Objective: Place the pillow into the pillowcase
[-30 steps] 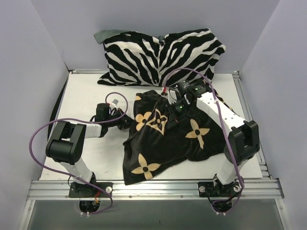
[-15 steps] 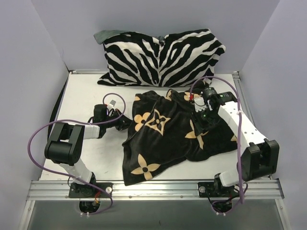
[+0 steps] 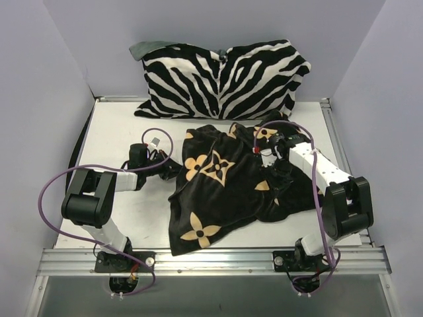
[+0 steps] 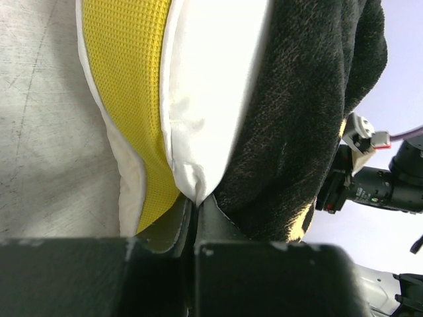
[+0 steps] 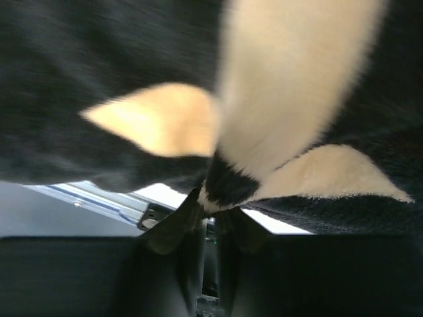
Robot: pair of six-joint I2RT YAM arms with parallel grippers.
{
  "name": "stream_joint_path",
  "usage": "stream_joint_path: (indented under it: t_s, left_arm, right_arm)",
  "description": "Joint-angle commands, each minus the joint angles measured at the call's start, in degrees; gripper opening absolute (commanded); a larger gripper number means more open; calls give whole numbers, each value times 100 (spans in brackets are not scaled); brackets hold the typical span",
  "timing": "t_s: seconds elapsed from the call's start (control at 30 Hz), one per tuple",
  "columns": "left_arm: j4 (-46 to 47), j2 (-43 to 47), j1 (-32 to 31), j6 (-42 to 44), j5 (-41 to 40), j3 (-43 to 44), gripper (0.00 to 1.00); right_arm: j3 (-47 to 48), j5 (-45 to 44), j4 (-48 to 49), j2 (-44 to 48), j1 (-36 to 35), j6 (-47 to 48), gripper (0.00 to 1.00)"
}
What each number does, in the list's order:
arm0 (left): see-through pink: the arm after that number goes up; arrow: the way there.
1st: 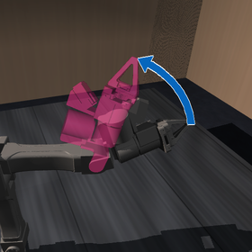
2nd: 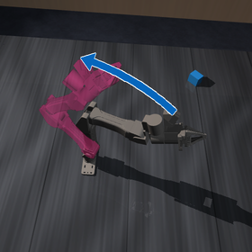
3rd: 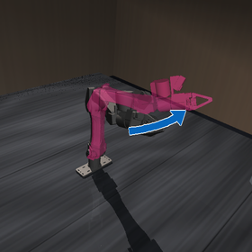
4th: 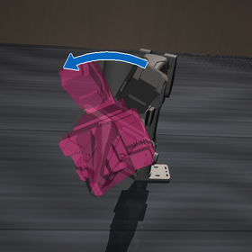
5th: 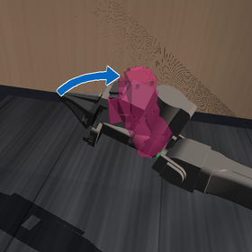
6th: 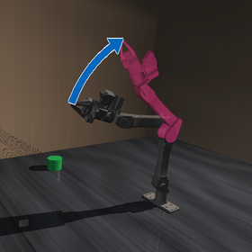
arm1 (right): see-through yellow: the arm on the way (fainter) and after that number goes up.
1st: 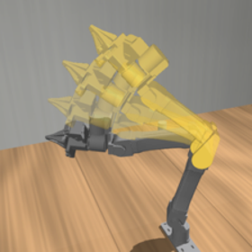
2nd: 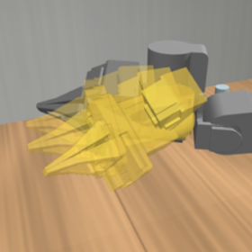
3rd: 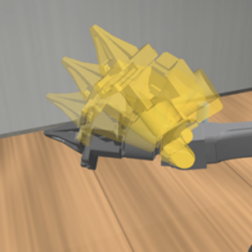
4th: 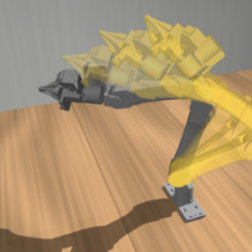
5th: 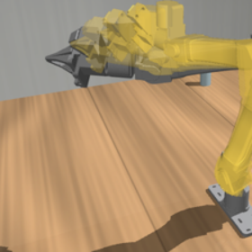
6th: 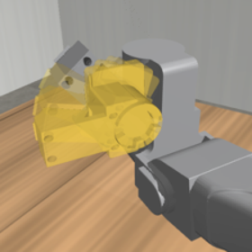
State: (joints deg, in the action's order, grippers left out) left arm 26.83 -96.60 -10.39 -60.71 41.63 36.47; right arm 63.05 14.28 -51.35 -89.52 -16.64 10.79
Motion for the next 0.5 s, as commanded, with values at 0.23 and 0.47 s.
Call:
stream_joint_path:
  t_s: [0.23,0.47]
  left_arm:
    - [174,-87,-7,-28,39,273,0]
    - [174,-88,-15,-90,56,344,0]
  right_arm:
    - [893,2288,-393,382,-1067,195,0]
    - [973,1895,-270,-469,-826,459,0]
